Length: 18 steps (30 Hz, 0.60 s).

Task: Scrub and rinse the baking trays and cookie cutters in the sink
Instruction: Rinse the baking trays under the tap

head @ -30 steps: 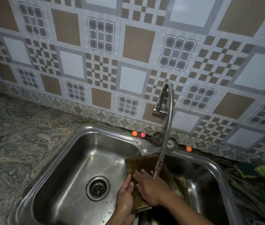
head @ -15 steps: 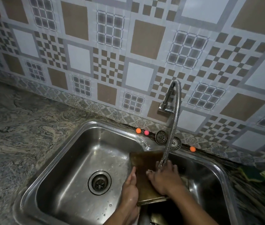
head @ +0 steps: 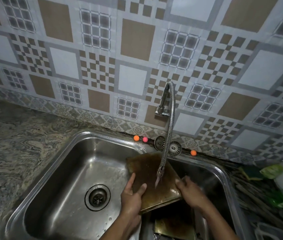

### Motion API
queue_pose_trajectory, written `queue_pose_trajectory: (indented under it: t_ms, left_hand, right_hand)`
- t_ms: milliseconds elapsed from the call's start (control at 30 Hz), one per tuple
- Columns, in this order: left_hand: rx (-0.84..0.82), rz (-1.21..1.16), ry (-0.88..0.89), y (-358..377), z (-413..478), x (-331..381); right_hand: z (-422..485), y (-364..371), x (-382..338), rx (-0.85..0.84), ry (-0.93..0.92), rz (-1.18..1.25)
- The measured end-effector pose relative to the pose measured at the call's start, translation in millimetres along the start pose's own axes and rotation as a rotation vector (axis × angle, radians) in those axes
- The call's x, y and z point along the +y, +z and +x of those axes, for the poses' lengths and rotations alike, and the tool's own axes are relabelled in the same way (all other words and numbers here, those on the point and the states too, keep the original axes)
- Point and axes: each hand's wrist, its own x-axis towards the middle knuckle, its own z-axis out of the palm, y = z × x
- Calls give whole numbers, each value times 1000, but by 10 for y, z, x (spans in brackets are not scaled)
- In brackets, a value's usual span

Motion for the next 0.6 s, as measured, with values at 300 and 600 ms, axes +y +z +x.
queue_pose_trajectory:
  t_ms: [300, 600]
  left_hand:
    - [62, 1136, 535, -109, 14, 200]
    - [-521, 612, 212, 373, -320, 108]
  right_hand:
    - [-327, 591, -277, -88, -53, 1140]
    - [-472, 739, -57, 184, -307, 768]
